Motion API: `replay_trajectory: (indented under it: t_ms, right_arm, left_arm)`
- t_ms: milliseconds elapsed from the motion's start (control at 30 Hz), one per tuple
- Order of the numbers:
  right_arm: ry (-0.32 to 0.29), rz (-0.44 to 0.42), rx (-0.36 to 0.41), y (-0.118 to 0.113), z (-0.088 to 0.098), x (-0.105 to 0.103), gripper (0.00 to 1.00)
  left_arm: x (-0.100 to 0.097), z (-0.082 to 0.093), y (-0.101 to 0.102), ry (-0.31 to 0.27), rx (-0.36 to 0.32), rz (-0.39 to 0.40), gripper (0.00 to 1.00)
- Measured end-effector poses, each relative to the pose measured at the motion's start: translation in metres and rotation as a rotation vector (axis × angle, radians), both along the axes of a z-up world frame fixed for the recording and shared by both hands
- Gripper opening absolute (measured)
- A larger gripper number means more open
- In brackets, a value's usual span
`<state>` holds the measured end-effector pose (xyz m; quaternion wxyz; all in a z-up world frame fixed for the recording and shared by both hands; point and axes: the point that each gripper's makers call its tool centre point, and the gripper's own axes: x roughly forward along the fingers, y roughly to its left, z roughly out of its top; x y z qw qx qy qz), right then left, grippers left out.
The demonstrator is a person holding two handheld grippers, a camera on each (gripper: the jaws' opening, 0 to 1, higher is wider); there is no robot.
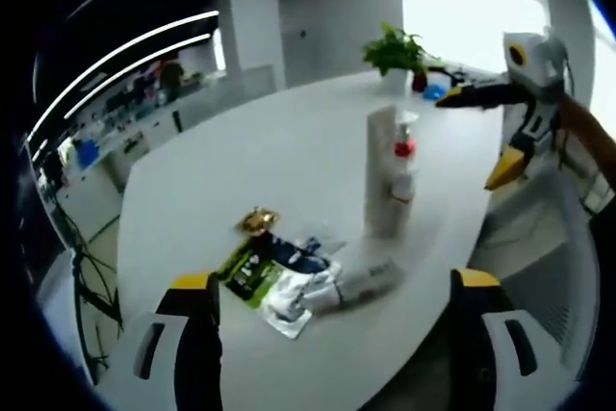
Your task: Arrange the skincare products in the storage area until every visible bottle or jar stands upright without overlapping.
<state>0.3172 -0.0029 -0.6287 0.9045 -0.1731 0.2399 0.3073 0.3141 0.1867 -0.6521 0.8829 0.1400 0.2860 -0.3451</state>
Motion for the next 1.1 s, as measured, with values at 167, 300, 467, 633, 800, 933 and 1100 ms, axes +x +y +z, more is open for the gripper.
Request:
replay_trajectory:
  t_ms: [167,300,467,633,800,933,1100]
  right_arm:
    - [-0.002,0.001,-0.003,-0.002,0.0,0.002,1.0]
    - [-0.021,0.009,-0.028,-0.004,0.001,0.003,1.0]
    - [-0.017,0.005,-0.038,-0.005,-0.002,0.005,1.0]
    - [0.009,0.015,-0.072,-0.003,-0.011,0.001,1.0]
    - [0.011,0.008,-0.061,-0.003,-0.011,0.0,1.0]
    - [0.006,0.0,-0.048,-0.004,-0.01,0.001,1.0]
    - [0.008,-0.011,-0.047,-0.006,-0.011,0.002,1.0]
  left_arm:
    - [0.004,-0.004,-0.003,0.006,0.022,-0.019,0.97]
    - [0.005,-0.005,-0.005,0.006,0.021,-0.035,0.97]
    - [0.01,-0.005,-0.003,-0.022,0.048,-0.039,0.97]
    - [0.013,-0.006,-0.001,-0.026,0.058,-0.048,0.97]
    - [0.017,-0.013,0.004,-0.029,0.116,-0.065,0.97]
    - [0.019,-0.021,0.005,-0.013,0.146,-0.093,0.97]
    - [0.021,-0.036,0.008,0.017,0.196,-0.122,0.97]
